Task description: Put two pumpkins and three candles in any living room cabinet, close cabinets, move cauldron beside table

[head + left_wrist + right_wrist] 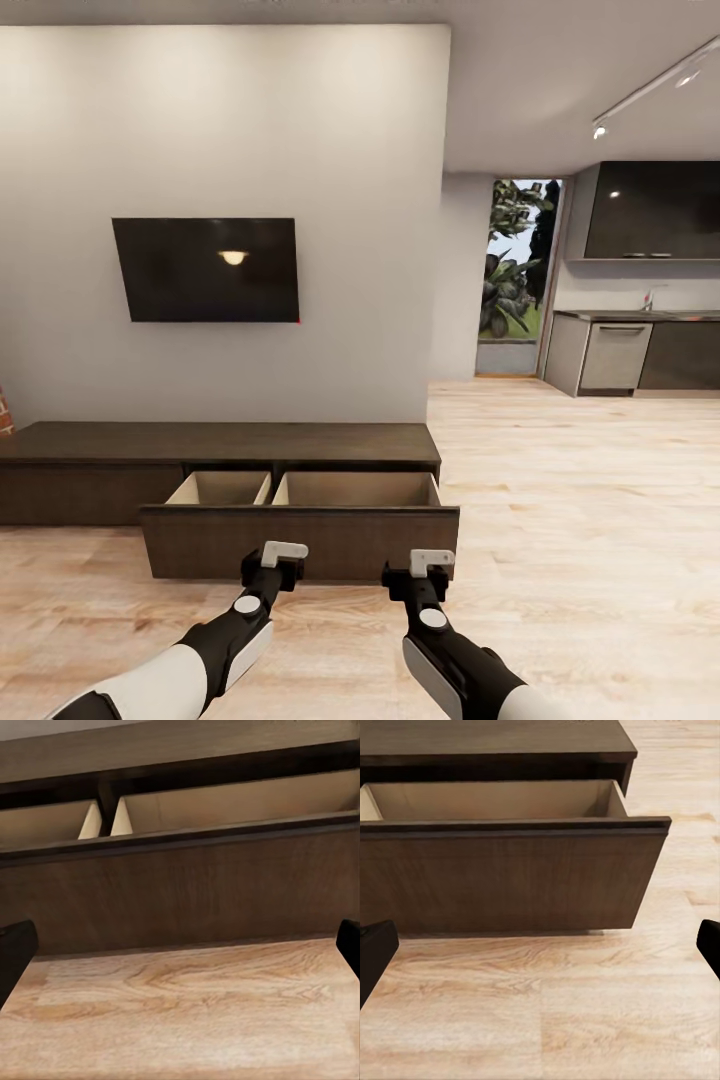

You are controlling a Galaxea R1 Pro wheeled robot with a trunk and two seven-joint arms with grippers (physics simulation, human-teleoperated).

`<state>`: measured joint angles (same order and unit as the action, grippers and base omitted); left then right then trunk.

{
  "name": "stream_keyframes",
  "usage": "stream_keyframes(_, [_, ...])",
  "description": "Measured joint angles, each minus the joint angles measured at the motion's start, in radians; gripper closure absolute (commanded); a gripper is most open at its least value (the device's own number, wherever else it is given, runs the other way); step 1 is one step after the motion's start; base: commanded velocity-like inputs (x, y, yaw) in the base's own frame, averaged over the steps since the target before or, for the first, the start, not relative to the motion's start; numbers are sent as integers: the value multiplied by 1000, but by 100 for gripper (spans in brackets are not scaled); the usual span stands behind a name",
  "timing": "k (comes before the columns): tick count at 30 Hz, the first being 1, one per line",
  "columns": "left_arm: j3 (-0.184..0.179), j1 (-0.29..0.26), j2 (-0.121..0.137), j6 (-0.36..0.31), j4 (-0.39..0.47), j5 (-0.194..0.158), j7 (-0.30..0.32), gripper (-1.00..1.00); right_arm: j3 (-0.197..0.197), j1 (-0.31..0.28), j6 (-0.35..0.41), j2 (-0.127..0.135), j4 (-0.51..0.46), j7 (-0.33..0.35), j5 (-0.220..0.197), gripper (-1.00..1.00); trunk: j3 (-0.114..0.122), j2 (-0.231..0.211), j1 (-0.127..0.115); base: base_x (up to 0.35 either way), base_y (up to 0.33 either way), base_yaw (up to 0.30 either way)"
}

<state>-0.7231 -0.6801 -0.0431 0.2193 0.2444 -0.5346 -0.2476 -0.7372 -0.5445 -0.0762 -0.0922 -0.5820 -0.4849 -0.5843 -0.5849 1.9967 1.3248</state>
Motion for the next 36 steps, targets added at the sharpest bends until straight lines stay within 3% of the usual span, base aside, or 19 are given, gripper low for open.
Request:
stream_keyframes(7, [0,0,-1,1,0,0,0,-100,0,1,0,-1,0,0,-1,-100,0,0,0,89,33,0])
stream_keyframes(23, [0,0,-1,0,0,4,2,-100,0,1,0,-5,20,1,-2,-100,0,0,0,254,111,0])
stream_keyframes(36, [0,0,-4,1,0,2,0,-100,0,1,0,-5,21,2,-4,-100,0,0,0,34,5,0])
